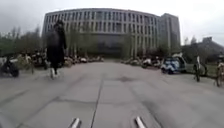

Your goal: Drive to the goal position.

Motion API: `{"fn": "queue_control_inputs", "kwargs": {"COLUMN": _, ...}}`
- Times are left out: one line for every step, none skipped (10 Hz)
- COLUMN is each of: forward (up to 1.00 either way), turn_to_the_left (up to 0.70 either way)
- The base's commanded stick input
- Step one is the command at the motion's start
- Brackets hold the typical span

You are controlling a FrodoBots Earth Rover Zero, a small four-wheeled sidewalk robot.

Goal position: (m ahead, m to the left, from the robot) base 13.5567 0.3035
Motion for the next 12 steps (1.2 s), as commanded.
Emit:
{"fn": "queue_control_inputs", "kwargs": {"forward": 1.0, "turn_to_the_left": 0.06}}
{"fn": "queue_control_inputs", "kwargs": {"forward": 1.0, "turn_to_the_left": 0.06}}
{"fn": "queue_control_inputs", "kwargs": {"forward": 1.0, "turn_to_the_left": 0.06}}
{"fn": "queue_control_inputs", "kwargs": {"forward": 1.0, "turn_to_the_left": 0.06}}
{"fn": "queue_control_inputs", "kwargs": {"forward": 1.0, "turn_to_the_left": 0.06}}
{"fn": "queue_control_inputs", "kwargs": {"forward": 1.0, "turn_to_the_left": 0.06}}
{"fn": "queue_control_inputs", "kwargs": {"forward": 1.0, "turn_to_the_left": 0.06}}
{"fn": "queue_control_inputs", "kwargs": {"forward": 1.0, "turn_to_the_left": -0.03}}
{"fn": "queue_control_inputs", "kwargs": {"forward": 1.0, "turn_to_the_left": -0.34}}
{"fn": "queue_control_inputs", "kwargs": {"forward": 1.0, "turn_to_the_left": -0.34}}
{"fn": "queue_control_inputs", "kwargs": {"forward": 1.0, "turn_to_the_left": -0.34}}
{"fn": "queue_control_inputs", "kwargs": {"forward": 1.0, "turn_to_the_left": -0.34}}
